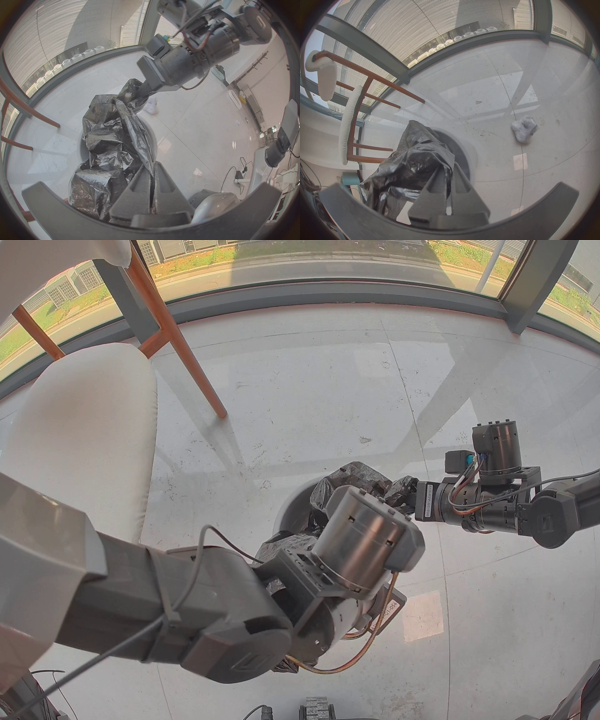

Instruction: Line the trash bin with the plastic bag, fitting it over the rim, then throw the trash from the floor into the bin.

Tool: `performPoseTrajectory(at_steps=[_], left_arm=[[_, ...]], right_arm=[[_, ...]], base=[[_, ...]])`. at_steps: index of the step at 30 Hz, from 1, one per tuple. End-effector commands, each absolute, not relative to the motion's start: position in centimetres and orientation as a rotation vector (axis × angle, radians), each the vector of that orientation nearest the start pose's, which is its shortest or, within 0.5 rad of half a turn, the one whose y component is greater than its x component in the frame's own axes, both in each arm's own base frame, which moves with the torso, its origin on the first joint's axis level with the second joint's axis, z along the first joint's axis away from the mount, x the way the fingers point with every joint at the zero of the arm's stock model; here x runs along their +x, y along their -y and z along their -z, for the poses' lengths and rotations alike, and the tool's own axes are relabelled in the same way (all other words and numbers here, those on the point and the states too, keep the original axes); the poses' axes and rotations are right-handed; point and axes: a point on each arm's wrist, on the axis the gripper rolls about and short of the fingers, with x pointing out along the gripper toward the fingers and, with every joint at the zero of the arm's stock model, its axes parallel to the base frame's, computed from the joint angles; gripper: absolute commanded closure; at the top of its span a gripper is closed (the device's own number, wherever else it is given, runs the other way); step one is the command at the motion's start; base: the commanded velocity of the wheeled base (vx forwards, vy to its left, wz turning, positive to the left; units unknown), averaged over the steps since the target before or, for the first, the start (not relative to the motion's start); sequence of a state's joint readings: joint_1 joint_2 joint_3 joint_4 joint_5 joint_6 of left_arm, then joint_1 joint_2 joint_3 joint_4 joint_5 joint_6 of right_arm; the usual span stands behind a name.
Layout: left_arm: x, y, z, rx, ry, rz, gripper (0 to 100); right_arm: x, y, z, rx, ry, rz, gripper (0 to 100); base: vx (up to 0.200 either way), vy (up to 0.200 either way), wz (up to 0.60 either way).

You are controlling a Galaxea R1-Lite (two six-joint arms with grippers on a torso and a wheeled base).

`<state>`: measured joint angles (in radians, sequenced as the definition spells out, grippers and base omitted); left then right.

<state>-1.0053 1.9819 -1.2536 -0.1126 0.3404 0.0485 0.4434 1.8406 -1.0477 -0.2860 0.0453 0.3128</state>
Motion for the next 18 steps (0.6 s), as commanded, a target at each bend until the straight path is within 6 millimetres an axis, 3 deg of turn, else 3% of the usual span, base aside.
performPoseTrajectory(at_steps=[1,5,7,15,18], left_arm=[[21.3,32.1,-15.5,0.441,-0.471,0.641,100],[20.6,32.9,-15.3,0.447,-0.464,0.662,100],[20.7,33.3,-14.4,0.461,-0.481,0.662,100],[21.3,34.1,-13.9,0.470,-0.473,0.626,100],[21.9,34.8,-12.9,0.482,-0.480,0.607,100]], right_arm=[[31.3,-14.8,-16.7,0.200,-0.573,-0.392,100],[31.5,-14.3,-16.7,0.197,-0.571,-0.376,100],[31.8,-14.1,-16.7,0.199,-0.562,-0.370,100],[32.8,-13.0,-16.8,0.200,-0.545,-0.337,100],[34.3,-12.4,-17.0,0.217,-0.485,-0.322,100]], base=[[0.000,0.000,0.00],[0.000,0.000,0.00],[0.000,0.000,0.00],[0.000,0.000,0.00],[0.000,0.000,0.00]])
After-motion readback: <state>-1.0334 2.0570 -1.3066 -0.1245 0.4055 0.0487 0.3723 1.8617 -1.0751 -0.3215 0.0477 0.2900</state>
